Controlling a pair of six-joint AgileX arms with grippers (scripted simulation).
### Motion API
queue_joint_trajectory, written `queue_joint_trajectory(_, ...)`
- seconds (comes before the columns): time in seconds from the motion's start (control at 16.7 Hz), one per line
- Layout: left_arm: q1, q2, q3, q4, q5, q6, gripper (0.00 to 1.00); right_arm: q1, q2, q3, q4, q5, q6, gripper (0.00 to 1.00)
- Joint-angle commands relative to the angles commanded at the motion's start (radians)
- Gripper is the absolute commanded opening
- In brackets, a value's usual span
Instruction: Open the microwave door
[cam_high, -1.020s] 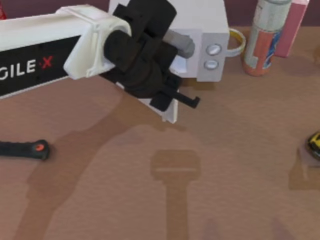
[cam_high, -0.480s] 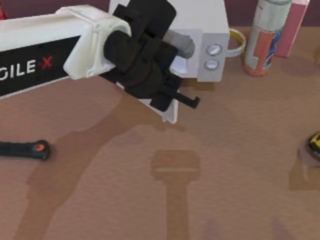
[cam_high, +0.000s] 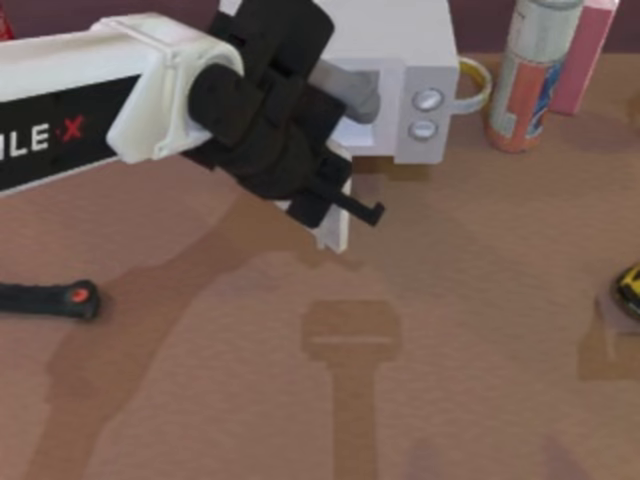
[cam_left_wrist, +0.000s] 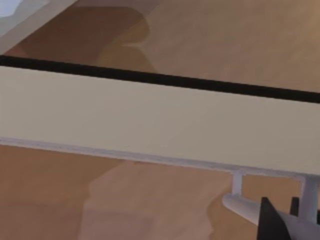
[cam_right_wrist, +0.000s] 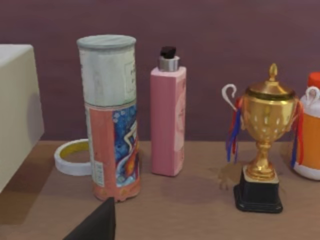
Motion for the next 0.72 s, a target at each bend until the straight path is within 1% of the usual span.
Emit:
queue_joint_trajectory(0.18, 0.012, -0.013, -0.020, 0.001, 0.016, 0.034, 0.00, 0.000, 0.000, 0.000, 0.000, 0.000, 0.000, 1.00)
queue_joint_trajectory(0.72, 0.012, -0.013, -0.020, 0.001, 0.016, 0.034, 0.00, 0.000, 0.000, 0.000, 0.000, 0.000, 0.000, 1.00)
